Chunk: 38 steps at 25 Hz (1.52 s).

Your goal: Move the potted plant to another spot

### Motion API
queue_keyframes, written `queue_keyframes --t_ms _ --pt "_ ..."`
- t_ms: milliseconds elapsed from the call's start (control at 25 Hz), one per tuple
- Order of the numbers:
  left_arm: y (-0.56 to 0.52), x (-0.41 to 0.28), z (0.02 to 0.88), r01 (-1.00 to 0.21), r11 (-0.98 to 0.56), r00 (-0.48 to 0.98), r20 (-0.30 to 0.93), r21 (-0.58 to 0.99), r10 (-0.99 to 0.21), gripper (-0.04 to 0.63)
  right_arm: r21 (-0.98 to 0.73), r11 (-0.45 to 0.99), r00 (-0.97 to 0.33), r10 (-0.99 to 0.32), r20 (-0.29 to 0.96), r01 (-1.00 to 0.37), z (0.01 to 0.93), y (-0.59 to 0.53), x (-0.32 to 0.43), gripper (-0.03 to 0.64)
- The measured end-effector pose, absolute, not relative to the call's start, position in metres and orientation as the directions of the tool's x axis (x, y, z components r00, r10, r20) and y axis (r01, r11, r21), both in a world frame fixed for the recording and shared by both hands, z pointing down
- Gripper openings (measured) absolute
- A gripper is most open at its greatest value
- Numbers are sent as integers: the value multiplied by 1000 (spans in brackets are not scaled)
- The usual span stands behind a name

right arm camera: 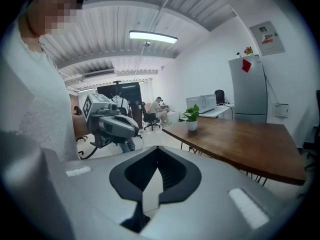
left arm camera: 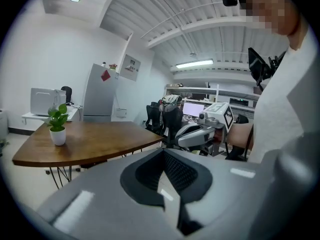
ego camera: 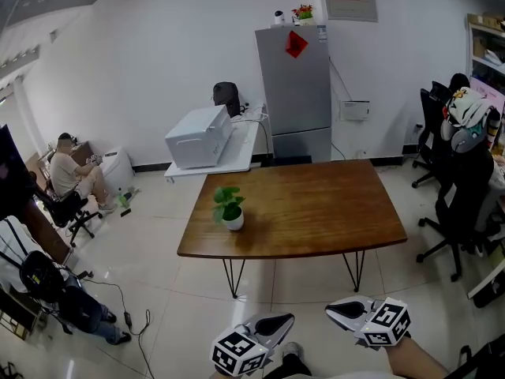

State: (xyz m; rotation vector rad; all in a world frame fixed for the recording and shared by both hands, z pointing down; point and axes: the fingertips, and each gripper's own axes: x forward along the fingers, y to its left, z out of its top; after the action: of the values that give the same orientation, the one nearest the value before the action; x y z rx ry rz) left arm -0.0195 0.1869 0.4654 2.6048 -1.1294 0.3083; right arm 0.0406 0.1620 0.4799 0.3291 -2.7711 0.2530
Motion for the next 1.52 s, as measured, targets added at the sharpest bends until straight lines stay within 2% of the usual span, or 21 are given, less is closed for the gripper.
queue_keyframes --t_ms 440,1040,1520 --pt "260 -12 384 -722 -687 686 216 86 -694 -3 -44 970 -925 -213 316 -239 406 250 45 5" --pt "329 -87 400 -714 -696 686 266 69 -677 -3 -58 957 -920 -256 296 -285 422 318 -33 3" --pt "342 -111 403 -705 -707 694 272 65 -667 -3 -27 959 -915 -260 308 -282 418 333 -65 3"
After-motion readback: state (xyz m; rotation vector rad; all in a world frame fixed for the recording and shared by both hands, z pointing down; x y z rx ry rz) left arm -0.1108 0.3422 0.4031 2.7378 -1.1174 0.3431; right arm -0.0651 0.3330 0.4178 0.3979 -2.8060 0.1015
